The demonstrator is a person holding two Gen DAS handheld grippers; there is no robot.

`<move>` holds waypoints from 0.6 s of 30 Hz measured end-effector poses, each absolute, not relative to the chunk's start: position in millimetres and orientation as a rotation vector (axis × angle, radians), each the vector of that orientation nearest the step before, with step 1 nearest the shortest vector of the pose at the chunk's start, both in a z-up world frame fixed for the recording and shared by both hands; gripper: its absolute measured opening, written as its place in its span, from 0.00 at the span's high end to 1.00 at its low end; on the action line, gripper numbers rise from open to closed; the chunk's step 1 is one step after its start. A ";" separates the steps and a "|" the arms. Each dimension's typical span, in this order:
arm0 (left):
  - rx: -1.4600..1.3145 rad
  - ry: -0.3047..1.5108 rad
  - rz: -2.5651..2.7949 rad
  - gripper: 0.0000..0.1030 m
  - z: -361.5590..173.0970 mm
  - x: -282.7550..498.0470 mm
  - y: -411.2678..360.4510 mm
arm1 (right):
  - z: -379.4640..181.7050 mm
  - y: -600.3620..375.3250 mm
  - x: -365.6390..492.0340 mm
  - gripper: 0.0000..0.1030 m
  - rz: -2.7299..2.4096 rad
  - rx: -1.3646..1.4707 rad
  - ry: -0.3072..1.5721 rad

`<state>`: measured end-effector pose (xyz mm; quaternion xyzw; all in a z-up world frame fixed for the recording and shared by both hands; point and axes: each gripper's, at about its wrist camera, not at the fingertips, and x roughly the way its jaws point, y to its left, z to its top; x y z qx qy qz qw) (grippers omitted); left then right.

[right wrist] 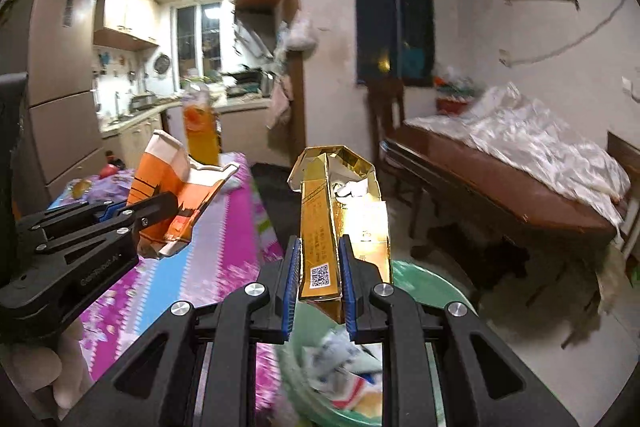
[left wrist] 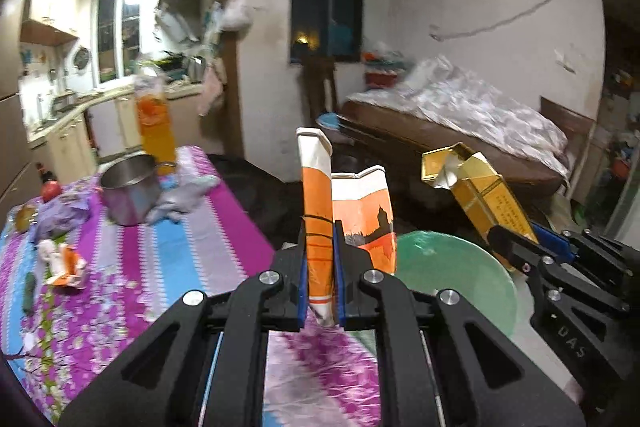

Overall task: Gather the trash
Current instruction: 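Carry the orange packet and gold box over the green bin with both tools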

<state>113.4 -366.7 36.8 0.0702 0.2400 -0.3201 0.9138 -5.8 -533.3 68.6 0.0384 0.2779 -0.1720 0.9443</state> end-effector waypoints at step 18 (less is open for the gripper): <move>0.241 0.829 -0.790 0.92 -40.0 141.1 -462.8 | -27.4 -643.0 40.3 0.81 -0.410 0.216 0.920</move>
